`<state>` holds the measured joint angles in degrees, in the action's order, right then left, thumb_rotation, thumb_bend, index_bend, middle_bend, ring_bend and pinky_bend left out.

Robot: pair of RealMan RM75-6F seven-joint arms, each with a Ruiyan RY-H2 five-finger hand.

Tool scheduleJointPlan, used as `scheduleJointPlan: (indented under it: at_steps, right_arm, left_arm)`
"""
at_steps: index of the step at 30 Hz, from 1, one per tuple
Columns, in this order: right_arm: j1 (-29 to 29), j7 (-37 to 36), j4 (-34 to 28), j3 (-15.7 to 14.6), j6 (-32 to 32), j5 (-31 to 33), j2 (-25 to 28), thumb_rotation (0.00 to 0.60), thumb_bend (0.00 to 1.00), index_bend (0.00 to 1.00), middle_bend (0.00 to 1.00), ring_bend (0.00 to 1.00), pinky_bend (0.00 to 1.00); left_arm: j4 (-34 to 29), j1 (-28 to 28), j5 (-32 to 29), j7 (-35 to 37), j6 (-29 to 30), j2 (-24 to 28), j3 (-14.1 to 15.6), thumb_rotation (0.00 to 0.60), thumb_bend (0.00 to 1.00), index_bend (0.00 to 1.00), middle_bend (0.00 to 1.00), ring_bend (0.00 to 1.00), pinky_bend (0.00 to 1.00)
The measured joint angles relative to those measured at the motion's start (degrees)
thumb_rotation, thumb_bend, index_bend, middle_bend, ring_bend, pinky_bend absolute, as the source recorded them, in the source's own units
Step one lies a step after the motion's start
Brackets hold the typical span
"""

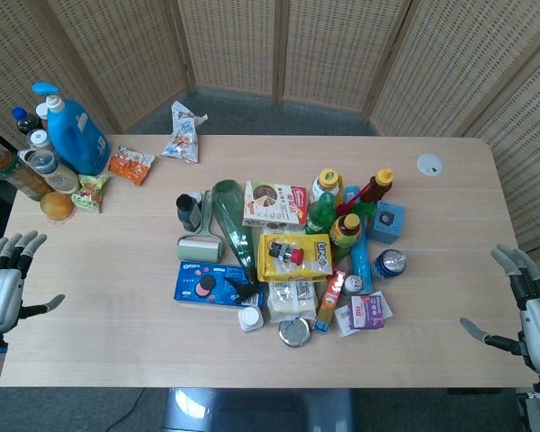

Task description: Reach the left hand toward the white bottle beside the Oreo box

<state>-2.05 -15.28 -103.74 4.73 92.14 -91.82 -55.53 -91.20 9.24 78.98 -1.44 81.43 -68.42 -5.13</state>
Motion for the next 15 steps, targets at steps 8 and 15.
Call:
scheduleJointPlan:
  at_steps: [8, 15]
  right_arm:
    - [0.1, -0.5, 0.1, 0.1, 0.3, 0.2, 0.2, 0.6, 0.0, 0.0, 0.0, 0.0, 0.0]
    - [0.1, -0.4, 0.0, 0.3, 0.2, 0.5, 0.2, 0.6, 0.0, 0.0, 0.0, 0.0, 0.0]
  left_arm:
    - [0.4, 0.4, 0.2, -1.0, -1.2, -0.9, 0.4, 0.6, 0.01, 0.13, 0.0, 0.0, 0.0]
    - [-1.4, 4.1, 2.1, -5.2, -7.0, -4.7, 1.5, 0.6, 0.0, 0.12, 0.0, 0.0, 0.0]
